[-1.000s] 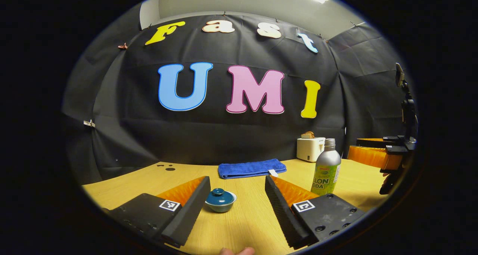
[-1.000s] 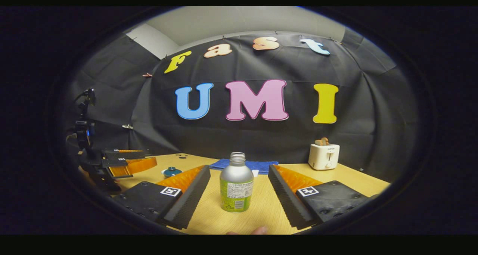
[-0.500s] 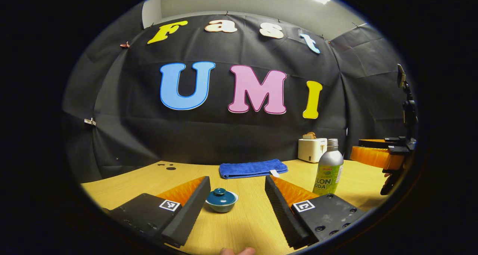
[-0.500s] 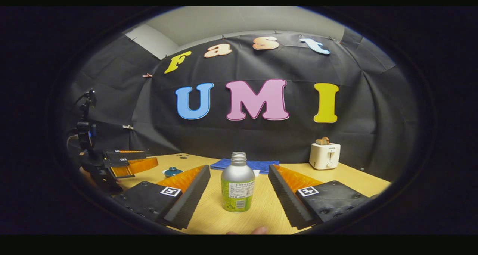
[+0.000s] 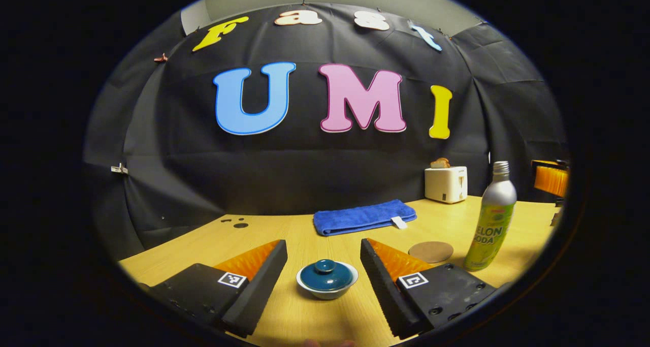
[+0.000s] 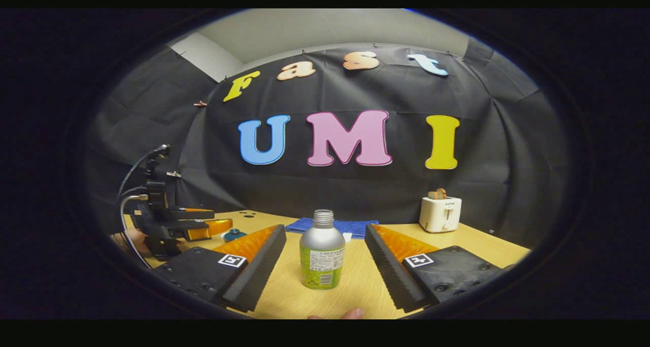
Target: Open the teacup lid with one hand, grasp the water bottle and pour water into the teacup with the other hand; after pouring, place the water bottle on the coaster and then close the teacup lid.
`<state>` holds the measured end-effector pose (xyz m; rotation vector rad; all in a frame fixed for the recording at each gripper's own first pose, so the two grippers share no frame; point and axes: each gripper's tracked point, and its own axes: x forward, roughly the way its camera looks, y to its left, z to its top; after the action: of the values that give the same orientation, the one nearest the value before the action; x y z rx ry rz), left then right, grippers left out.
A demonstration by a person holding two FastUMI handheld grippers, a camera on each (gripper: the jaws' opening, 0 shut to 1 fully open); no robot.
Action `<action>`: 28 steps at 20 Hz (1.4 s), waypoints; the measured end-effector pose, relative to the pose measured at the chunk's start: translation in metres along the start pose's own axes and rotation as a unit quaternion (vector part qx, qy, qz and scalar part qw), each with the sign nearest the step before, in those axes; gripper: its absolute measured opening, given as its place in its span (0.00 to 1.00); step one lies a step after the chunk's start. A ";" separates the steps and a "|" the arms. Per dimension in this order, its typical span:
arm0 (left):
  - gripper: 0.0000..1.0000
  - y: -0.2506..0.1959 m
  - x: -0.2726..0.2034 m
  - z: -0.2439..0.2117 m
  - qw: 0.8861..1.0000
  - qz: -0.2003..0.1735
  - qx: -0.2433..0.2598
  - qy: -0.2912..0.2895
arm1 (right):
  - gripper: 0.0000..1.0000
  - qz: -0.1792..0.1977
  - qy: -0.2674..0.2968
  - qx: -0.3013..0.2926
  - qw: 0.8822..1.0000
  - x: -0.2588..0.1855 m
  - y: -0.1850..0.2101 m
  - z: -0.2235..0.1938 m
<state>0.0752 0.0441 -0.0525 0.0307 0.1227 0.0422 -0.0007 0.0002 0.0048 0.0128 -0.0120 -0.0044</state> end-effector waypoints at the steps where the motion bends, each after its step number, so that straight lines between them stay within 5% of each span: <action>1: 0.93 -0.002 0.005 -0.003 1.000 -0.003 0.001 0.005 | 0.97 -0.002 0.000 -0.001 1.000 0.000 -0.002 0.001; 17: 0.55 -0.002 0.044 -0.042 0.994 -0.016 0.016 0.110 | 0.97 -0.024 0.002 0.006 1.000 -0.002 -0.031 0.002; 28: 0.31 0.000 0.041 -0.036 0.995 -0.023 -0.023 0.091 | 0.97 -0.008 0.026 0.018 0.999 0.003 -0.020 -0.016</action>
<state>0.1113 0.0473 -0.0928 -0.0213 0.3044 0.0017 0.0028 -0.0200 -0.0110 0.0498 0.0409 -0.0202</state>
